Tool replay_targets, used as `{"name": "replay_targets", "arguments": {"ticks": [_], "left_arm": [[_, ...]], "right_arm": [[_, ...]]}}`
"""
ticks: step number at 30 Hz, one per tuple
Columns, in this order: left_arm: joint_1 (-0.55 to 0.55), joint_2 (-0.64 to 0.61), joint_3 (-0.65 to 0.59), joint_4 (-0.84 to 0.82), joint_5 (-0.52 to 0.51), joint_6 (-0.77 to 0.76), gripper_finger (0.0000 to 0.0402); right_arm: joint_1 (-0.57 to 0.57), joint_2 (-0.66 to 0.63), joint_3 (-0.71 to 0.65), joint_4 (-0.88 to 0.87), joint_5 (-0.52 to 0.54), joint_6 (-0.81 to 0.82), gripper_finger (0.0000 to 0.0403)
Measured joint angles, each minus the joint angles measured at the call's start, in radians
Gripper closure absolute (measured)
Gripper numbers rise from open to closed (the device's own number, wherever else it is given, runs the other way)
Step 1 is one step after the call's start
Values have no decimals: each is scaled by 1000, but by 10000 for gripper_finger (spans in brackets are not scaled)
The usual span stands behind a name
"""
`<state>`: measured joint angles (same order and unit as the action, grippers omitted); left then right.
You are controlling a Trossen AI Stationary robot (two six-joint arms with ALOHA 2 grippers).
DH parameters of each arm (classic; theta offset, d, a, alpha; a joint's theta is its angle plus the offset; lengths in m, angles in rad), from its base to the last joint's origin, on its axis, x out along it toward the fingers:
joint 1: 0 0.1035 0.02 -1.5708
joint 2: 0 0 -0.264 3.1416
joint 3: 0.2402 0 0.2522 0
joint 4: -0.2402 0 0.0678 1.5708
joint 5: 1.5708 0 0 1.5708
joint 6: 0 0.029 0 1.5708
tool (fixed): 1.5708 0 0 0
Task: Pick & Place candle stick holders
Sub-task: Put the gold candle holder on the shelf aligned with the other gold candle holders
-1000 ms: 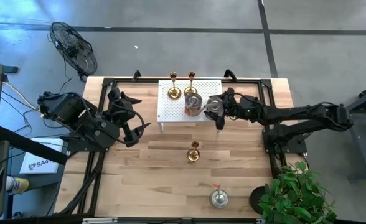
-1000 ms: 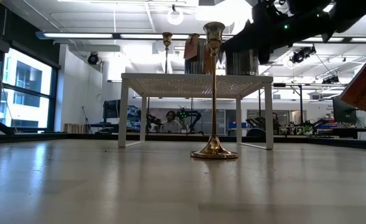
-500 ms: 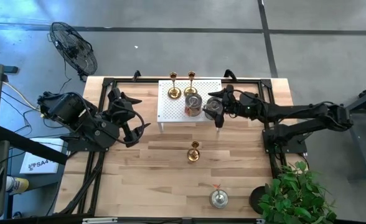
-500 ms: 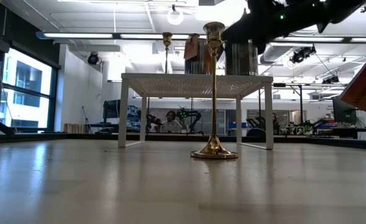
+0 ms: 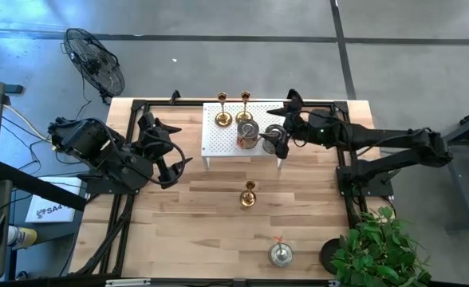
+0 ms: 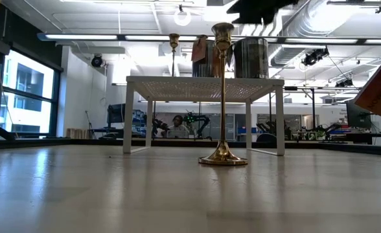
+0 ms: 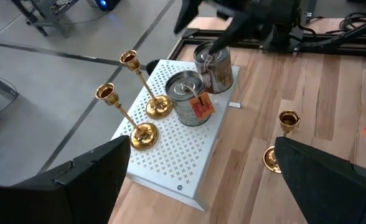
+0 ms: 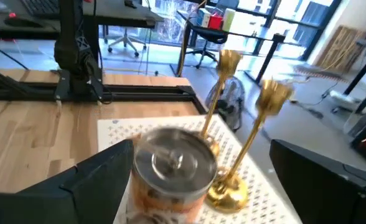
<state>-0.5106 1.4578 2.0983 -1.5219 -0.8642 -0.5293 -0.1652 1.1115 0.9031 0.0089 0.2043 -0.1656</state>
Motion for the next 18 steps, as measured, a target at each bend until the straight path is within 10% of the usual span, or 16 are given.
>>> {"name": "replay_targets", "arguments": {"ticks": [9,18], "left_arm": [[0,-1,-12,0,55,-3,11],[0,-2,-88,-5,62,-2,11]], "right_arm": [[193,-8,302,-350,57,-47,32],[445,4,328,-495,42,92,32]]}}
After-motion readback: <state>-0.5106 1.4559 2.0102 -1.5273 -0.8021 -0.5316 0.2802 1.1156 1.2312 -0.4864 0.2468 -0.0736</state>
